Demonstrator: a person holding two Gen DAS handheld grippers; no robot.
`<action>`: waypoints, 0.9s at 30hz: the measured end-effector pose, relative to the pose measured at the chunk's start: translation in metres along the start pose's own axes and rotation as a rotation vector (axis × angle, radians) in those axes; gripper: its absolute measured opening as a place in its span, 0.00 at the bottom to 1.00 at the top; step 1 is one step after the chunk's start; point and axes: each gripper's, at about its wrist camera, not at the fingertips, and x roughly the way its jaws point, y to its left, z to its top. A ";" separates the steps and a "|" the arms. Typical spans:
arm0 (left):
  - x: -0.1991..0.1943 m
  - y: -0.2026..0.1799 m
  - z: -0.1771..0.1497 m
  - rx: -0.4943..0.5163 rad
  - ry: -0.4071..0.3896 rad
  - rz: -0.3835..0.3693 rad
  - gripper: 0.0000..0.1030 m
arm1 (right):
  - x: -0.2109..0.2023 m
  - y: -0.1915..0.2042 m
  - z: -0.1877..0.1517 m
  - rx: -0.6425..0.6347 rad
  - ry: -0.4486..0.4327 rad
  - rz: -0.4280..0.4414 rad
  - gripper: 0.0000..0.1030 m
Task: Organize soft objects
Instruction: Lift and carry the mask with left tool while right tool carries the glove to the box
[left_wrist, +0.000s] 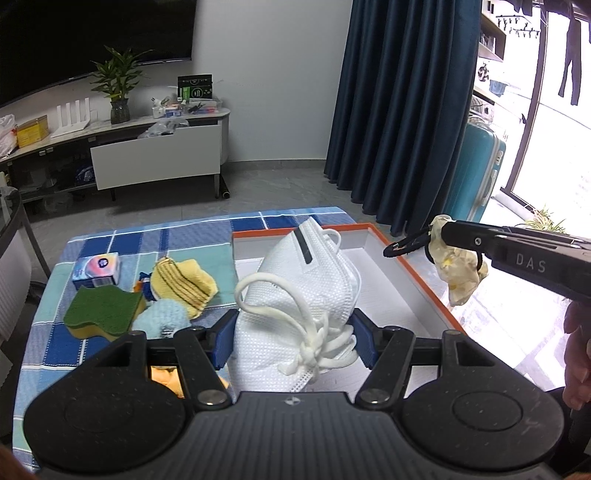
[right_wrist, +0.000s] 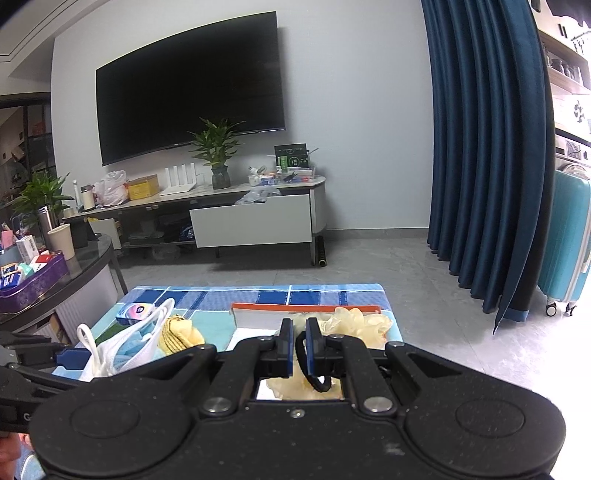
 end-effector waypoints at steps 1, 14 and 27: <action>0.001 -0.001 0.000 0.001 0.002 -0.001 0.63 | 0.001 -0.001 0.000 0.003 0.001 -0.001 0.08; 0.016 -0.006 0.006 0.012 0.019 -0.006 0.63 | 0.017 -0.009 0.002 0.030 0.013 -0.018 0.08; 0.028 -0.010 0.007 0.019 0.031 -0.008 0.63 | 0.035 -0.015 0.000 0.034 0.029 -0.027 0.08</action>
